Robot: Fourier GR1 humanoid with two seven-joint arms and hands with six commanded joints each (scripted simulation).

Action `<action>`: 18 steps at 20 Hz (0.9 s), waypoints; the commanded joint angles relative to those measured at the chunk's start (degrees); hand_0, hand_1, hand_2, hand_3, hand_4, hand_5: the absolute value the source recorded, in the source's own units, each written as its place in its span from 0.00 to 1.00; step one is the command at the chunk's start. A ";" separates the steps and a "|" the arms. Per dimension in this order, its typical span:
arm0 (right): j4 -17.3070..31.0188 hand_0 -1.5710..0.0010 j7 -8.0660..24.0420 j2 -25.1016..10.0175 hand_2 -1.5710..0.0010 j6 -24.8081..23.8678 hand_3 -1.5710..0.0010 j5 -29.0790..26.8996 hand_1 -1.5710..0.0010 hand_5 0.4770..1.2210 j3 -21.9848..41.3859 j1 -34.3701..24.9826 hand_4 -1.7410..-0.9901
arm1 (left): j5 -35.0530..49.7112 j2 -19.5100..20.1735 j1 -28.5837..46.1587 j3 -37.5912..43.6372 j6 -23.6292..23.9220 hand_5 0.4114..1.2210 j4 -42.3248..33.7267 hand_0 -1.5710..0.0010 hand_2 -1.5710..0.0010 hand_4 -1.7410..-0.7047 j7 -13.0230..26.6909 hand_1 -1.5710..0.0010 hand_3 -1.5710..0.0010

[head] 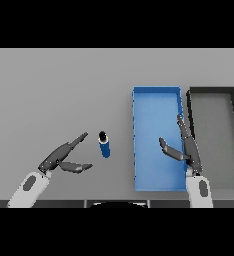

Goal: Pick up the blue pipe and place it into the blue bin.

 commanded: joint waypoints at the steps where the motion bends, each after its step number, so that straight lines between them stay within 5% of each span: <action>1: 0.17 1.00 0.41 0.54 1.00 -0.26 1.00 0.52 1.00 0.19 0.53 -0.37 0.71 | -0.38 -1.12 -0.52 -0.65 0.12 0.05 0.33 1.00 1.00 0.58 0.05 1.00 1.00; 8: -0.13 1.00 0.78 0.22 1.00 -0.22 1.00 0.25 1.00 0.19 -0.03 0.37 0.72 | -3.51 -10.90 -5.93 -3.08 2.81 0.06 7.84 1.00 1.00 0.57 -0.61 1.00 1.00; 15: -0.63 1.00 -0.72 -0.47 1.00 0.29 1.00 -0.33 1.00 0.23 -0.56 1.09 0.69 | -8.04 -15.16 -9.52 -4.84 4.67 0.01 14.90 1.00 1.00 0.67 -1.86 1.00 1.00; 18: -0.84 1.00 -1.92 -0.85 1.00 0.10 1.00 0.24 1.00 0.23 -0.57 1.76 0.71 | -7.18 -17.88 -10.11 -4.79 4.16 0.04 17.89 1.00 1.00 0.63 -4.51 1.00 1.00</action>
